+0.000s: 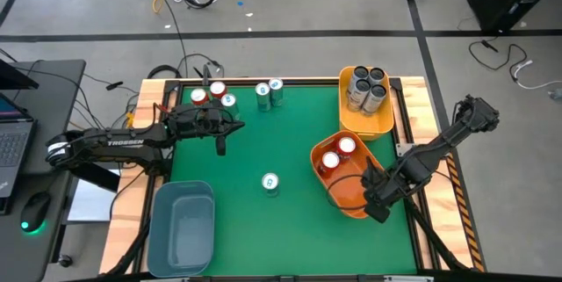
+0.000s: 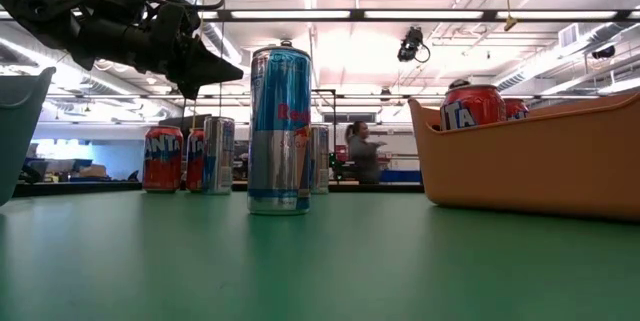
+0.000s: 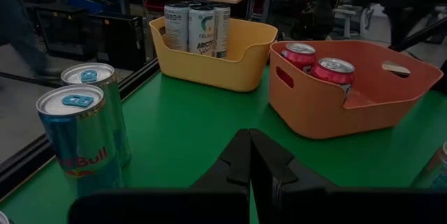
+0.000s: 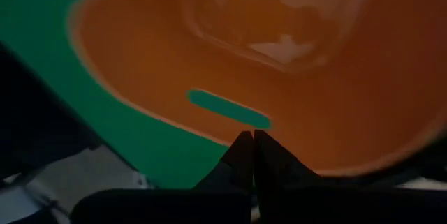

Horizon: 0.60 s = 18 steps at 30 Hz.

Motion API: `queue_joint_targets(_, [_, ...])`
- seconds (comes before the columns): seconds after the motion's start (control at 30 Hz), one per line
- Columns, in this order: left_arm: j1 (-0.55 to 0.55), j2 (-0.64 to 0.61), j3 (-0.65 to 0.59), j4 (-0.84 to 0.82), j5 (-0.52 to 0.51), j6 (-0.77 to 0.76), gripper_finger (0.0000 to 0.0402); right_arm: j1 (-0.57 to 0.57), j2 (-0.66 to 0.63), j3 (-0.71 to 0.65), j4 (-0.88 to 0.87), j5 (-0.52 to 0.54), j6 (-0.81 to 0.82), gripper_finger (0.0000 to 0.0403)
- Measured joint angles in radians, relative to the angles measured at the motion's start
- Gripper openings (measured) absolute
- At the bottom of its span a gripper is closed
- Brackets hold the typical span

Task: Sort soda cans
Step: Move the orange bin to the center

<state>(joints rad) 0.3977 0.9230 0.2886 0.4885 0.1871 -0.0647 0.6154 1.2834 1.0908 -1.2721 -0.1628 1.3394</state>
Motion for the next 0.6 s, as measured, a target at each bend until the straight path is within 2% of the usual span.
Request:
queue_joint_targets(0.17, [0.0, 0.0, 0.0, 0.0, 0.0, -0.002, 0.0002, 0.001, 0.008, 0.0, -0.052, -0.042, 0.018, 0.0])
queue_joint_targets(0.33, [0.0, 0.0, 0.0, 0.0, 0.0, -0.013, 0.0002, 0.002, 0.008, 0.0, -0.056, -0.138, 0.026, 0.0])
queue_joint_targets(0.6, [0.0, 0.0, 0.0, 0.005, 0.0, -0.013, 0.0002, 0.004, 0.008, 0.0, -0.091, -0.166, 0.065, 0.0])
